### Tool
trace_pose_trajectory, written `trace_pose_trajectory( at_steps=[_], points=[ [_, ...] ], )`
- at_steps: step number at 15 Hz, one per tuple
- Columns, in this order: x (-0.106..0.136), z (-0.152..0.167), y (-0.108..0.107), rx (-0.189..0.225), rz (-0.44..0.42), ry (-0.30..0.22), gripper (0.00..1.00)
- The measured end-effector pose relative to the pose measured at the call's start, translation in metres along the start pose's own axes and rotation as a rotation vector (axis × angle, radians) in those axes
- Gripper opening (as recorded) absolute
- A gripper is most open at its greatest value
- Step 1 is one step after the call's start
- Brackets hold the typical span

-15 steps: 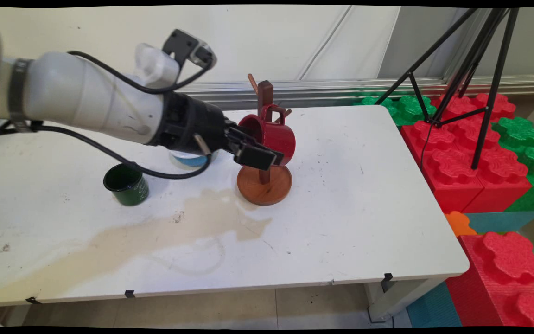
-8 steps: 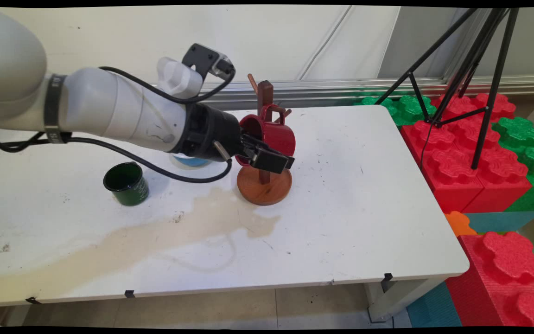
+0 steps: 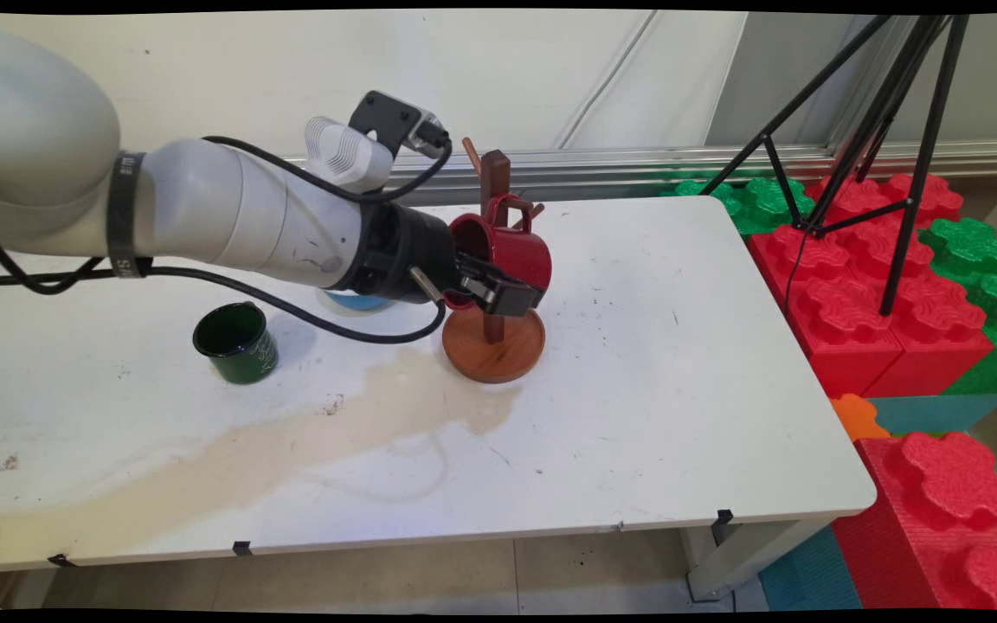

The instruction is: Pick up the red mug from the rack, then place the picked object on the table

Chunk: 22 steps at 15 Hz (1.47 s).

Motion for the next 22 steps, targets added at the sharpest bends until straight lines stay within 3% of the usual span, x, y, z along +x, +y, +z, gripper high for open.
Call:
trace_pose_trajectory(
  at_steps=[10,22],
  points=[
    [-0.005,-0.006,0.003,0.058,0.032,-0.008,0.0],
    [-0.001,-0.015,0.013,0.063,0.098,0.012,0.0]
  ],
)
